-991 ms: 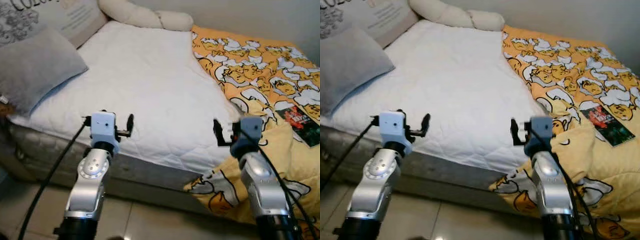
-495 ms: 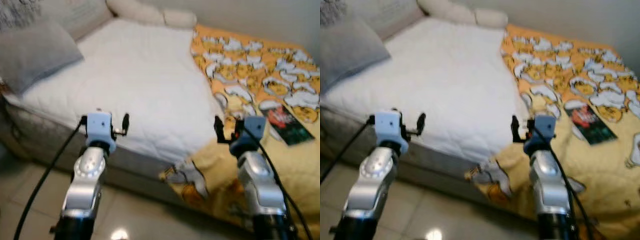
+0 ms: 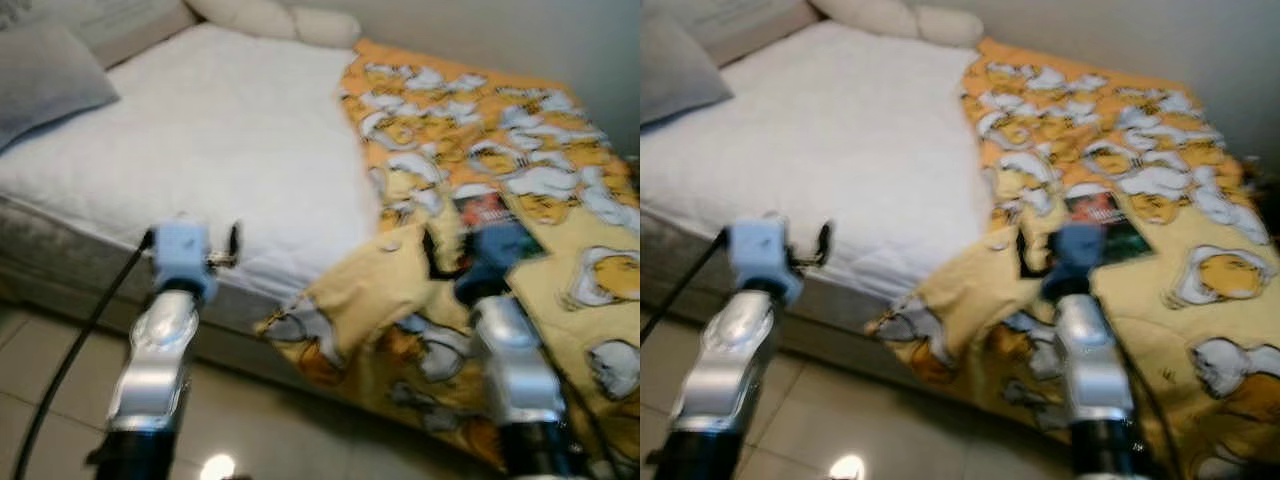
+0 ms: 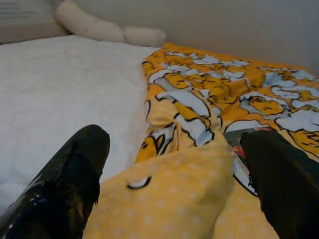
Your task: Clean up the room
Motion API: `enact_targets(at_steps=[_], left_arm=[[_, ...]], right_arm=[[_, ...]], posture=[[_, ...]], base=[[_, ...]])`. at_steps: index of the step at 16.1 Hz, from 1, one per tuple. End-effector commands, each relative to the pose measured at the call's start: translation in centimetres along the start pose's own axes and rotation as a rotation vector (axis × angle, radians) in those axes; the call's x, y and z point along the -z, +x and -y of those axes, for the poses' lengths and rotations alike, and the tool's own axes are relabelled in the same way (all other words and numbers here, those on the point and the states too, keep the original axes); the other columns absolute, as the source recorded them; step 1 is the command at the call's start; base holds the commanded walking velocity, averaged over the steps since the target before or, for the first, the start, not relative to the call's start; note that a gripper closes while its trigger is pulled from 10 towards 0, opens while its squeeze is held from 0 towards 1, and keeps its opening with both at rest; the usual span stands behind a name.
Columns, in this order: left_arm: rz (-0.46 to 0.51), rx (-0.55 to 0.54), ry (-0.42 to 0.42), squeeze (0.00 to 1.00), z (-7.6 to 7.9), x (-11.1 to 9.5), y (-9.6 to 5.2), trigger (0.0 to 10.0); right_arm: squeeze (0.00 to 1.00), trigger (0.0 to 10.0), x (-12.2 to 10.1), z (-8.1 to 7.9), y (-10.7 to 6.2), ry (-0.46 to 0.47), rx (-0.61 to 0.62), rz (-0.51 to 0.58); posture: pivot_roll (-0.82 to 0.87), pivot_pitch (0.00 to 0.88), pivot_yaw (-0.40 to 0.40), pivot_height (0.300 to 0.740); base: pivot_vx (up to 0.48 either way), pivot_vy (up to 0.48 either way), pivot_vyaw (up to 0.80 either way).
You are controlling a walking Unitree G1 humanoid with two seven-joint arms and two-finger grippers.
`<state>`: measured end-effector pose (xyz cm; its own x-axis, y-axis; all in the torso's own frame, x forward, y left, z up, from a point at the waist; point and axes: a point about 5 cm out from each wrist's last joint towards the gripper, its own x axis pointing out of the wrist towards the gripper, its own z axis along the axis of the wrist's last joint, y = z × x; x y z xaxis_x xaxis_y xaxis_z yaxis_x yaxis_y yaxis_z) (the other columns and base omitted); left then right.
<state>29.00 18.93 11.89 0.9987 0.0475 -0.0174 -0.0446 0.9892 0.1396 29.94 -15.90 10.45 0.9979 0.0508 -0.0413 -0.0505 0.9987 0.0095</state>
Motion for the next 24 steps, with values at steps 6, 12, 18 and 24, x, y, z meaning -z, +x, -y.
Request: enact_targets(at_steps=[6,12,18,24], left_arm=[[-0.001,0.032,0.015,0.93,0.7,-0.4,0.4,10.0],[0.027,0.047,0.072,0.89,0.7,-0.8,0.4,10.0],[0.029,0.067,0.105,0.9,0.8,-0.9,0.6,10.0],[0.012,0.192,0.164,0.84,1.7,-0.3,0.2,10.0]], right_arm=[[0.0,10.0,-0.4,-0.6,0.0,0.121,-0.089,0.007],[0.0,10.0,0.0,-1.0,0.1,0.159,-0.104,-0.014],[0.0,10.0,1.3,-1.0,-0.1,0.183,-0.09,-0.079],[0.0,10.0,1.9,-1.2,-0.3,0.202,-0.078,-0.113]], posture=[[0.08,0.0,-0.041,0.74],[0.08,0.0,-0.042,0.74],[0.08,0.0,-0.027,0.74],[0.08,0.0,-0.02,0.74]], base=[[0.0,-0.48,0.8],[0.0,-0.48,0.67],[0.0,-0.48,0.0],[0.0,-0.24,0.0]])
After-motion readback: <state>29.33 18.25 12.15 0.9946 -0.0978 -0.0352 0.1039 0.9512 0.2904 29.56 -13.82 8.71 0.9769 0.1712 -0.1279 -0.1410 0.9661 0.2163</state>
